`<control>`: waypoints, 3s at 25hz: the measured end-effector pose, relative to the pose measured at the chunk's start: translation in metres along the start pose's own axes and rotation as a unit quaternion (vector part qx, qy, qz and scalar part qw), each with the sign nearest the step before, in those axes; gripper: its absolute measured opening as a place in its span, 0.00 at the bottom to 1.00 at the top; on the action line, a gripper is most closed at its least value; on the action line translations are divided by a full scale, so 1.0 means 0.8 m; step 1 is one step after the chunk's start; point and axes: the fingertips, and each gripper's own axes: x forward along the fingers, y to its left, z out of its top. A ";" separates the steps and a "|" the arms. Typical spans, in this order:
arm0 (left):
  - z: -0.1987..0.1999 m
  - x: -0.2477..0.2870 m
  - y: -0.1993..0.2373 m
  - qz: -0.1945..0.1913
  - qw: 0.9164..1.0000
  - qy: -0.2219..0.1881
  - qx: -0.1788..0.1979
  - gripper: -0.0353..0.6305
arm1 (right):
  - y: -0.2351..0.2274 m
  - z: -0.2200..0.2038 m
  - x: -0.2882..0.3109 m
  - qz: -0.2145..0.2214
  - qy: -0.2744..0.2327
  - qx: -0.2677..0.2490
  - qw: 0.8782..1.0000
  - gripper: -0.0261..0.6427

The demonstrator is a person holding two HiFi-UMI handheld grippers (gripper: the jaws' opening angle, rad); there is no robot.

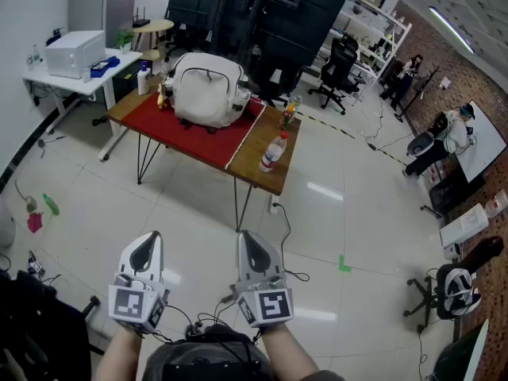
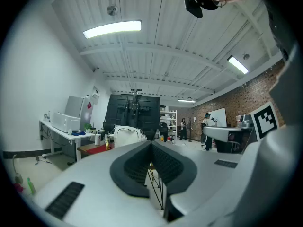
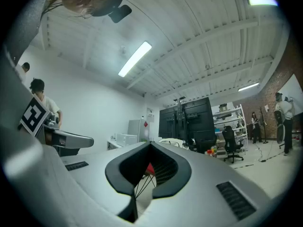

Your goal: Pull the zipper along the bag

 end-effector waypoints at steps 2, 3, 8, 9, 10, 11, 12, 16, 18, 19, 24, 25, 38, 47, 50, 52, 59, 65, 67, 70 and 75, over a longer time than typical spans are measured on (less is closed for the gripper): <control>0.002 -0.002 0.005 -0.004 1.000 -0.010 -0.003 0.08 | 0.001 0.002 0.001 -0.001 0.000 0.000 1.000 0.06; 0.004 -0.003 0.007 -0.005 1.000 -0.012 -0.004 0.08 | 0.000 0.002 0.002 -0.002 0.001 0.000 1.000 0.06; 0.007 0.007 0.019 -0.005 1.000 -0.013 0.000 0.08 | -0.015 -0.001 0.018 -0.018 -0.002 0.009 1.000 0.06; 0.004 0.010 0.022 -0.005 1.000 -0.013 0.002 0.08 | -0.018 -0.005 0.023 -0.019 -0.004 0.009 1.000 0.06; 0.000 0.014 0.026 -0.003 1.000 -0.014 0.003 0.08 | -0.020 -0.010 0.029 -0.018 -0.004 0.010 1.000 0.06; -0.003 0.020 0.033 -0.001 1.000 -0.015 0.003 0.08 | -0.021 -0.015 0.037 -0.018 -0.005 0.011 1.000 0.06; -0.005 0.026 0.039 0.001 1.000 -0.016 0.003 0.08 | -0.023 -0.020 0.046 -0.017 -0.005 0.012 1.000 0.06; -0.010 0.069 0.061 0.004 1.000 -0.011 0.010 0.08 | -0.043 -0.037 0.091 -0.017 -0.012 0.024 1.000 0.06; -0.009 0.100 0.069 0.005 1.000 -0.009 0.015 0.08 | -0.060 -0.046 0.120 -0.015 -0.013 0.028 0.999 0.06; -0.007 0.118 0.073 0.006 1.000 -0.009 0.016 0.08 | -0.069 -0.051 0.137 -0.013 -0.012 0.029 0.999 0.06; -0.003 0.225 0.108 0.012 1.000 -0.009 0.015 0.08 | -0.117 -0.087 0.240 0.000 -0.004 0.037 0.999 0.06; -0.006 0.248 0.115 0.013 1.000 -0.002 0.013 0.08 | -0.127 -0.095 0.262 0.002 -0.002 0.040 0.999 0.06; 0.014 0.521 0.160 0.002 1.000 0.011 0.019 0.08 | -0.264 -0.140 0.487 0.017 0.005 0.056 0.998 0.06; 0.024 0.619 0.187 0.014 1.000 0.003 0.026 0.08 | -0.309 -0.155 0.578 0.043 0.003 0.060 0.997 0.06; 0.029 0.631 0.190 0.016 0.999 -0.003 0.030 0.08 | -0.316 -0.157 0.592 0.048 0.002 0.060 0.997 0.06; 0.032 0.637 0.193 0.017 0.999 -0.006 0.031 0.08 | -0.315 -0.155 0.598 0.054 0.001 0.059 0.997 0.06; 0.049 0.665 0.214 0.019 1.000 -0.003 0.025 0.08 | -0.311 -0.155 0.628 0.054 0.001 0.051 0.997 0.06; 0.041 0.728 0.242 -0.016 0.999 -0.012 0.031 0.08 | -0.323 -0.164 0.676 0.034 0.004 0.040 0.999 0.06; 0.040 0.754 0.256 -0.028 0.999 -0.014 0.027 0.08 | -0.329 -0.171 0.700 0.025 0.009 0.034 0.999 0.06; 0.040 0.796 0.279 -0.047 0.999 -0.013 0.020 0.08 | -0.344 -0.181 0.741 0.003 0.014 0.033 0.999 0.06; 0.044 0.863 0.321 -0.066 0.998 -0.004 0.016 0.08 | -0.362 -0.193 0.810 -0.022 0.021 0.026 0.999 0.06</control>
